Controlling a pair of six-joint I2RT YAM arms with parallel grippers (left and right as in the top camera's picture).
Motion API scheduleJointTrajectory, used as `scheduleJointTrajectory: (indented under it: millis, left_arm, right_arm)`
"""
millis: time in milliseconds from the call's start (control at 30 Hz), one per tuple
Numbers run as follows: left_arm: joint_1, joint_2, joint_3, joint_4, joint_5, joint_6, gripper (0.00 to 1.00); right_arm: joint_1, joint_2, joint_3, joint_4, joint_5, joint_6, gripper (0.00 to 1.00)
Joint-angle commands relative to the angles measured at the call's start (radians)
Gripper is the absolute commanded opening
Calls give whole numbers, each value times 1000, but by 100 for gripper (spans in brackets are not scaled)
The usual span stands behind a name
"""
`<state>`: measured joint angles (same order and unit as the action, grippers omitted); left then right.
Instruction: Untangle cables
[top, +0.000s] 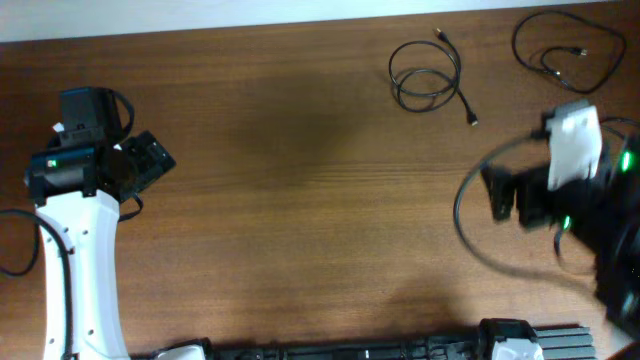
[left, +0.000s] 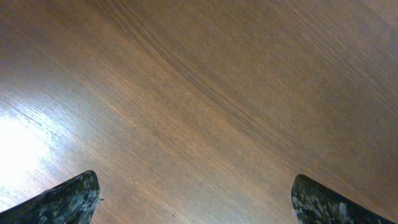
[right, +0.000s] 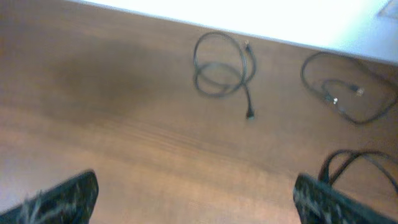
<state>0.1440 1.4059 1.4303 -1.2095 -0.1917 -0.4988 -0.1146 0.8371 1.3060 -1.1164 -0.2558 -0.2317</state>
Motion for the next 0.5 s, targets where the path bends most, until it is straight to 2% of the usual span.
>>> scheduleJointTrajectory:
  millis: [0, 67, 200, 267, 400, 467]
  left_arm:
    - [1, -14, -6, 1, -8, -13, 99]
    - [1, -14, -6, 1, -8, -13, 99]
    - [1, -14, -6, 1, -8, -13, 99]
    - [1, -14, -6, 1, -8, -13, 99]
    - [1, -14, -6, 1, -8, -13, 99]
    - [1, -14, -6, 1, -8, -13, 99]
  right_arm:
    - [-5, -208, -309, 206, -6, 79, 99]
    - [-5, -288, -496, 426, -7, 96, 99]
    - [-4, -257, -673, 739, -6, 95, 99]
    - [-4, -235, -673, 739, -8, 111, 99]
    - [-4, -232, -673, 740, -68, 291, 99]
    - [-5, -231, -673, 716, 22, 282, 99]
